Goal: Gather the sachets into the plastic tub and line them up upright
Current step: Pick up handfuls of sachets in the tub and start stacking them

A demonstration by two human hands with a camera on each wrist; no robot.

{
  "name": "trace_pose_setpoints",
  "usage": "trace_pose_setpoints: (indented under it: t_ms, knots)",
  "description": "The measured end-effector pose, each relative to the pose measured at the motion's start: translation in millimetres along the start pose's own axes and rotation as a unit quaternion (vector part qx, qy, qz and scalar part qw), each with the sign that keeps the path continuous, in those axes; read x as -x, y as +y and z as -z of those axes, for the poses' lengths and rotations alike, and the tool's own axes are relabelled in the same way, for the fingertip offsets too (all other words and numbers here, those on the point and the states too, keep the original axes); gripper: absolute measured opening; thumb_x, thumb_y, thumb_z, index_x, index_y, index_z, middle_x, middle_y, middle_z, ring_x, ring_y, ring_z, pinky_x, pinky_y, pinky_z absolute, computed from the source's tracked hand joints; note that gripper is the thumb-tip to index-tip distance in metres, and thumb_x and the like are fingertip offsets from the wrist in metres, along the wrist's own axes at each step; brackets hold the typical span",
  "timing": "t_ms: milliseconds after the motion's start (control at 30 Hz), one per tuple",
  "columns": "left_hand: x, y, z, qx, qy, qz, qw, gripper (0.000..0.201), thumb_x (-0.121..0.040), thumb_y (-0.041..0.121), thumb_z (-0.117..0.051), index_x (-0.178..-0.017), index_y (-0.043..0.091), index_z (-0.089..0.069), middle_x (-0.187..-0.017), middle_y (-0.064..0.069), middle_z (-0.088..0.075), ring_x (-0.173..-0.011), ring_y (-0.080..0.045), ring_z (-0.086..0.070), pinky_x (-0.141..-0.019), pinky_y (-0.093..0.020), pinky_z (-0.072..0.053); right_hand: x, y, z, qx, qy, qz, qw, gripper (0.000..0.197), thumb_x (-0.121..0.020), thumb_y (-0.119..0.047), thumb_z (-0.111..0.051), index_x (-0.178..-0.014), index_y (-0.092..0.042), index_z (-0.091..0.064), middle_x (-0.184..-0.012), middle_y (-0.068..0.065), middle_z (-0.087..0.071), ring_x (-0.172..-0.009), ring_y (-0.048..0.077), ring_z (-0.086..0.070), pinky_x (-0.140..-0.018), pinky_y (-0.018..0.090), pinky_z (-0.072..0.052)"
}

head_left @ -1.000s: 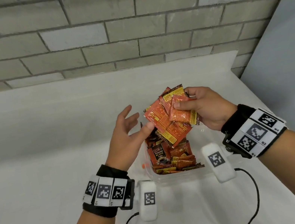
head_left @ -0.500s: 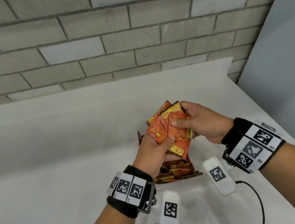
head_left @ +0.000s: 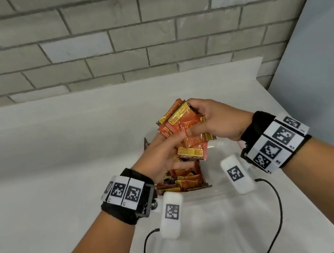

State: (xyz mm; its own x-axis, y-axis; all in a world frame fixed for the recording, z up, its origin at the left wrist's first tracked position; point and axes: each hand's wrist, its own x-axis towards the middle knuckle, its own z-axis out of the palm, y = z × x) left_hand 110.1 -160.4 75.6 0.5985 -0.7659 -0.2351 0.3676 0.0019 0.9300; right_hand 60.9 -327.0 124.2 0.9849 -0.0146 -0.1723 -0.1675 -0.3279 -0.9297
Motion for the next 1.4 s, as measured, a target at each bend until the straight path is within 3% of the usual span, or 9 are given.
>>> trace_pose_setpoints:
  t_ms: [67, 200, 300, 433, 700, 900, 1100, 1267, 1400]
  knots:
    - [2, 3, 11, 0.017, 0.027, 0.001, 0.999, 0.048, -0.080, 0.055, -0.057, -0.112, 0.020, -0.063, -0.111, -0.008, -0.066, -0.106, -0.030, -0.064, -0.080, -0.049, -0.055, 3, 2, 7, 0.021, -0.026, -0.003, 0.999, 0.039, -0.082, 0.006, -0.066, -0.114, -0.014, -0.055, -0.111, 0.009, -0.066, -0.101, 0.024, -0.065, -0.090, 0.043, -0.054]
    - [3, 4, 22, 0.071, -0.004, 0.030, 0.997, 0.080, -0.061, 0.070, -0.070, -0.123, 0.020, -0.060, -0.126, -0.016, -0.059, -0.113, -0.041, -0.059, -0.077, -0.053, -0.055, 5, -2, 12, 0.097, -0.104, -0.003, 0.990, 0.037, -0.083, 0.002, -0.067, -0.107, -0.024, -0.055, -0.110, 0.007, -0.065, -0.102, 0.022, -0.064, -0.090, 0.040, -0.054]
    - [1, -5, 5, 0.049, -0.055, 0.059, 0.996, 0.072, -0.055, 0.056, -0.084, -0.116, 0.022, -0.065, -0.114, -0.015, -0.067, -0.105, -0.036, -0.065, -0.075, -0.051, -0.058, 2, -2, 8, 0.143, -0.131, 0.004, 0.981, 0.038, -0.082, 0.001, -0.067, -0.112, -0.018, -0.055, -0.108, 0.006, -0.066, -0.098, 0.022, -0.065, -0.088, 0.041, -0.054]
    - [-2, -15, -5, 0.091, -0.053, 0.071, 0.992, 0.041, -0.079, 0.021, -0.064, -0.119, 0.013, -0.059, -0.112, -0.018, -0.067, -0.101, -0.036, -0.066, -0.083, -0.057, -0.053, 1, 3, 7, 0.146, -0.128, -0.001, 0.981, 0.046, -0.083, -0.003, -0.068, -0.124, -0.016, -0.052, -0.112, 0.004, -0.066, -0.099, 0.019, -0.066, -0.089, 0.040, -0.055]
    - [-8, -25, -3, 0.152, -0.083, 0.079, 0.982, 0.044, -0.081, 0.017, -0.054, -0.123, 0.004, -0.056, -0.110, -0.025, -0.064, -0.092, -0.043, -0.066, -0.069, -0.043, -0.058, 2, 16, -3, 0.121, -0.093, 0.037, 0.988, 0.065, -0.084, -0.008, -0.070, -0.138, -0.026, -0.038, -0.126, 0.001, -0.055, -0.110, 0.016, -0.059, -0.092, 0.032, -0.053]
    - [-7, -27, 7, 0.190, -0.081, 0.078, 0.975, 0.040, -0.084, 0.023, -0.055, -0.120, 0.005, -0.060, -0.113, -0.025, -0.064, -0.093, -0.042, -0.066, -0.067, -0.042, -0.058, 4, 32, -1, 0.226, 0.034, 0.091, 0.969, 0.068, -0.075, -0.031, -0.078, -0.129, -0.047, -0.040, -0.122, -0.009, -0.033, -0.120, 0.011, -0.031, -0.096, 0.023, -0.032]
    - [-5, -29, 11, 0.202, -0.067, 0.068, 0.975, 0.044, -0.082, 0.018, -0.055, -0.125, 0.008, -0.054, -0.115, -0.029, -0.063, -0.096, -0.046, -0.065, -0.084, -0.056, -0.053, 11, 47, 1, 0.246, 0.124, 0.117, 0.954, 0.043, -0.079, -0.025, -0.074, -0.120, -0.025, -0.061, -0.101, -0.010, -0.050, -0.100, 0.010, -0.046, -0.079, 0.014, -0.035]
    - [-6, -29, 9, 0.204, -0.037, 0.072, 0.976, 0.043, -0.083, 0.013, -0.059, -0.124, 0.003, -0.053, -0.116, -0.031, -0.062, -0.098, -0.048, -0.064, -0.084, -0.057, -0.053, 14, 40, 5, 0.090, 0.179, 0.038, 0.979, 0.007, -0.092, -0.020, -0.060, -0.092, -0.018, -0.054, -0.082, -0.002, -0.061, -0.066, 0.007, -0.058, -0.058, 0.019, -0.043]
    - [-3, -27, 9, 0.212, -0.030, 0.068, 0.974, 0.041, -0.081, 0.013, -0.054, -0.120, 0.001, -0.055, -0.106, -0.030, -0.065, -0.085, -0.044, -0.068, -0.075, -0.052, -0.057, 16, 34, -2, -0.136, 0.220, -0.033, 0.965, 0.014, -0.101, -0.023, -0.042, -0.091, -0.016, -0.048, -0.073, 0.005, -0.057, -0.053, 0.015, -0.047, -0.049, 0.025, -0.036]
